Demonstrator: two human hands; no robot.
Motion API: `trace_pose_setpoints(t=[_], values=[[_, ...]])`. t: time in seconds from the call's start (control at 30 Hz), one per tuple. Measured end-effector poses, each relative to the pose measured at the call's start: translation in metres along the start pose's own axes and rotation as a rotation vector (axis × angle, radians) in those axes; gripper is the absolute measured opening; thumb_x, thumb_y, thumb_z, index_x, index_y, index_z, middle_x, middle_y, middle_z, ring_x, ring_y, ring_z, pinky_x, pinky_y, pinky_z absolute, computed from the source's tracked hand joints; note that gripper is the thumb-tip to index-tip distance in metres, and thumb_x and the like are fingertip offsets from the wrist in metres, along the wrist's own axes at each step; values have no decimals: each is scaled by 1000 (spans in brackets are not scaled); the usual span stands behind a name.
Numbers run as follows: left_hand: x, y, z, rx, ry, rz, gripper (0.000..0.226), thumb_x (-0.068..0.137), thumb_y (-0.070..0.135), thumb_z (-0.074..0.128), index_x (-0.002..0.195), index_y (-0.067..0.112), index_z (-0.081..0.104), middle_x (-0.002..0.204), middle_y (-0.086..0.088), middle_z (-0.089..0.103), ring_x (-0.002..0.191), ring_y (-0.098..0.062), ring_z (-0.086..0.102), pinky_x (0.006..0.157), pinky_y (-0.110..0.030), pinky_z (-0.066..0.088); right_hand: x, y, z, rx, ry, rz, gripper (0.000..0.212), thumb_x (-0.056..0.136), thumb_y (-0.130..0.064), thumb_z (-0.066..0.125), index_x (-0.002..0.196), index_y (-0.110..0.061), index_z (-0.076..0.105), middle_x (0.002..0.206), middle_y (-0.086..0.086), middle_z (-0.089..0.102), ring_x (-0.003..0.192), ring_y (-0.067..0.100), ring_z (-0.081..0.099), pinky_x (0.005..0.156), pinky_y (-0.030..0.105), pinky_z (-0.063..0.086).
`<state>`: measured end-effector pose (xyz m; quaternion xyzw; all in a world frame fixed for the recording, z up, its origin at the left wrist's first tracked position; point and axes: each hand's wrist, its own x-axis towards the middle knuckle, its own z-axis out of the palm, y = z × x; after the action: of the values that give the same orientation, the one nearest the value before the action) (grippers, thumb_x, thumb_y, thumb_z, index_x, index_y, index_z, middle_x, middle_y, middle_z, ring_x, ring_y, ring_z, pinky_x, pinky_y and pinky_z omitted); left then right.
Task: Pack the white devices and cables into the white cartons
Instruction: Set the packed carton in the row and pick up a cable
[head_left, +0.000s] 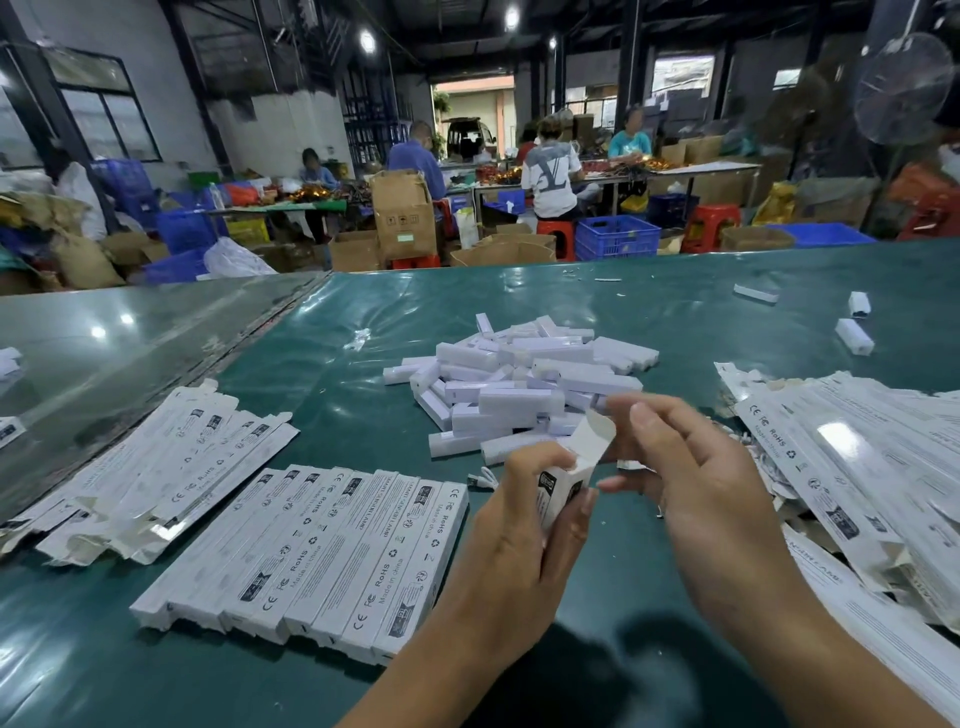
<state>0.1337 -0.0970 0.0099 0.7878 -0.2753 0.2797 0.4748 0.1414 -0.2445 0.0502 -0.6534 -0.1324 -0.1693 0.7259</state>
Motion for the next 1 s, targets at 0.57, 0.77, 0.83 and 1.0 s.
trace_pose_setpoints(t=[0.57,0.77,0.83,1.0], values=[[-1,6,2,-14,-50,-83,54,98,31,53,134,49,18,101,36,56,71,3,60,60,-6,42,-15,-3,1,-433,-1,-359,10,90,-30,70,87,-38,76,84,-22,74,59,8,67,57,14,49],[-1,8,1,-1,-58,-31,57,97,34,50,137,55,15,105,30,55,73,-4,62,60,-13,48,-15,-3,0,-506,13,-407,10,91,-25,74,87,-34,77,83,-21,73,63,8,67,58,18,48],[-2,7,1,16,-56,-6,64,98,32,51,139,60,11,105,19,56,74,-10,64,63,-26,54,-14,-2,0,-537,9,-433,9,91,-22,75,87,-30,78,83,-20,73,69,6,67,59,15,47],[-4,2,1,9,-68,-27,69,99,20,56,141,53,13,100,16,57,74,-11,64,64,-26,55,-13,-3,0,-637,5,-509,11,88,-21,71,95,-23,79,87,-18,72,77,-5,61,63,2,39]])
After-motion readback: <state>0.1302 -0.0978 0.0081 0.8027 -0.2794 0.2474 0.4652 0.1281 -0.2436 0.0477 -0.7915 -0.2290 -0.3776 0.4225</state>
